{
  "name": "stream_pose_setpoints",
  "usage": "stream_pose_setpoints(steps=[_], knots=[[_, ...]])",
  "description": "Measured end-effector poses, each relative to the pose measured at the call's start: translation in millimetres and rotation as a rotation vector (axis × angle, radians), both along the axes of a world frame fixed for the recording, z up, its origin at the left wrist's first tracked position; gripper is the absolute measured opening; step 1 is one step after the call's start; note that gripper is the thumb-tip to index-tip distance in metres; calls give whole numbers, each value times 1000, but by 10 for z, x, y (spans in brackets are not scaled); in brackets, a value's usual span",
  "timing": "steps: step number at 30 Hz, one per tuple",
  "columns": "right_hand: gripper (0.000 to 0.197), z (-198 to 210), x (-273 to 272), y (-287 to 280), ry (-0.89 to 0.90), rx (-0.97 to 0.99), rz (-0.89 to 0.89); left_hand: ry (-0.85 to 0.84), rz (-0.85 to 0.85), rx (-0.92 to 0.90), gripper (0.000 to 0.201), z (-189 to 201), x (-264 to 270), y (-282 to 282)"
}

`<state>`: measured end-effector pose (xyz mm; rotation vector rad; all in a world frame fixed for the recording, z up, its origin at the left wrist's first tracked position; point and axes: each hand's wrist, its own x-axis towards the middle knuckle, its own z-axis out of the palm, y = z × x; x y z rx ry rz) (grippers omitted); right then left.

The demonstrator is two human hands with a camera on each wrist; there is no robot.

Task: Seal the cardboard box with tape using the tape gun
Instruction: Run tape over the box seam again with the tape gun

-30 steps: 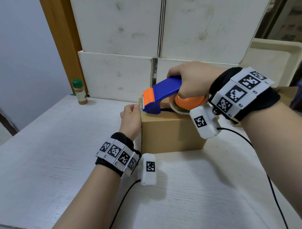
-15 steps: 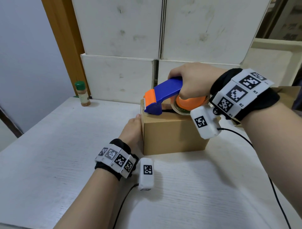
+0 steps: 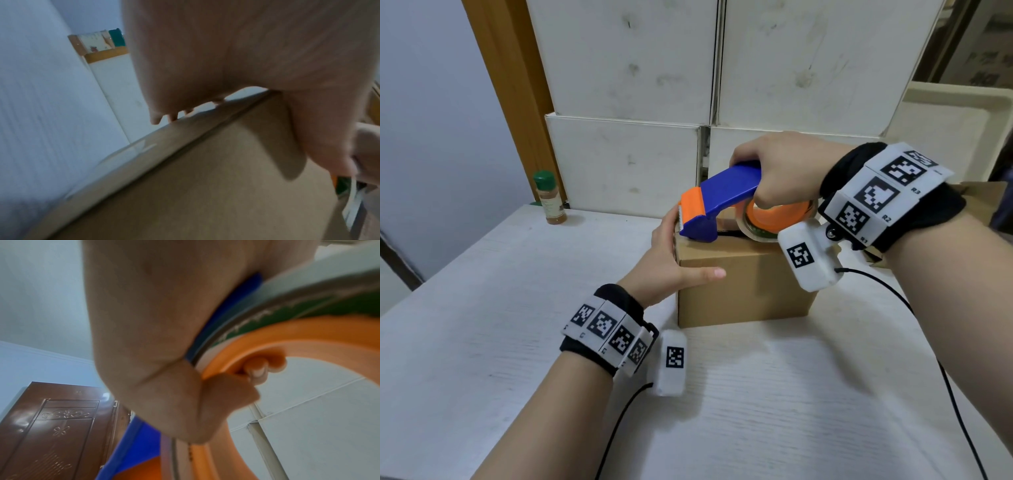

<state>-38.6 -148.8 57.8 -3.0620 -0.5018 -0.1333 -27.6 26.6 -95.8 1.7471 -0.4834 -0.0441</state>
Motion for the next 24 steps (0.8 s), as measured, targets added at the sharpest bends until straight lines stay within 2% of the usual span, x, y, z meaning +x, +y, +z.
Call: stream_pose_setpoints(steps=[8,24], knots=[[53,28,-8,-51,33,30,-1,28,70,-58,112,-59,49,26],[47,47,-26,61,12,-6,-4,32,39,-34,109,57,59,213]])
